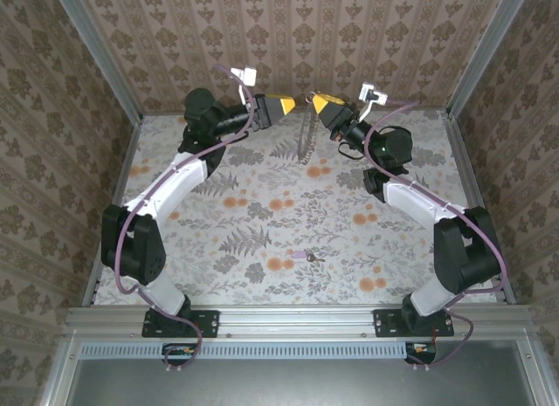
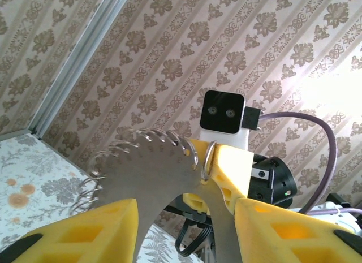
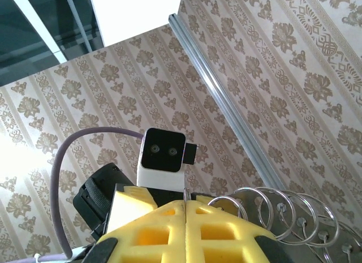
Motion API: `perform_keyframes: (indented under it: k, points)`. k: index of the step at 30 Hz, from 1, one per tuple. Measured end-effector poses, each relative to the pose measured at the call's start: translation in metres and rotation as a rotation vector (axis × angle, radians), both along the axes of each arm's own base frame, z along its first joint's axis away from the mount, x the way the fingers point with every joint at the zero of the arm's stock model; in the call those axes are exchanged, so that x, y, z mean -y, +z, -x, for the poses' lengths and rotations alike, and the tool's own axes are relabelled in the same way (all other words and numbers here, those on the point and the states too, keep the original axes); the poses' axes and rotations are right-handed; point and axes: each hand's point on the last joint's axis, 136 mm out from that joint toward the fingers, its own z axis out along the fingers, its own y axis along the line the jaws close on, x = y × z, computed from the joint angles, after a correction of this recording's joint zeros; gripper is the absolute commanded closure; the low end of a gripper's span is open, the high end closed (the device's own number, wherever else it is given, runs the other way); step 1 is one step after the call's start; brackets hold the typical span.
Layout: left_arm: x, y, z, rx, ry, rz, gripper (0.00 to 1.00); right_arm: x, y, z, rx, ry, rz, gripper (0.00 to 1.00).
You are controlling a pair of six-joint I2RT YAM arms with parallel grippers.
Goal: Put the keys on the keyring
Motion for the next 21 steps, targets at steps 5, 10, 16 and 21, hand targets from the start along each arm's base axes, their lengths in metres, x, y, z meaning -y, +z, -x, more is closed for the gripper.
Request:
perform_keyframes:
  k: [5, 10, 16, 21]
  points:
    - [0.003, 0.0, 0.002, 0.0, -0.006, 0.0, 0.53, 0.0, 0.002, 0.002, -0.009, 0.018, -0.017, 1.0]
    - [0.012, 0.002, 0.008, 0.003, -0.025, 0.004, 0.53, -0.002, 0.002, 0.003, -0.021, 0.033, -0.023, 1.0]
    - [0.017, 0.008, 0.012, 0.013, -0.038, 0.007, 0.53, -0.005, 0.0, 0.006, -0.031, 0.063, -0.018, 1.0]
    - [0.017, 0.01, 0.011, 0.027, -0.035, 0.004, 0.55, -0.008, -0.002, 0.01, -0.038, 0.096, -0.007, 1.0]
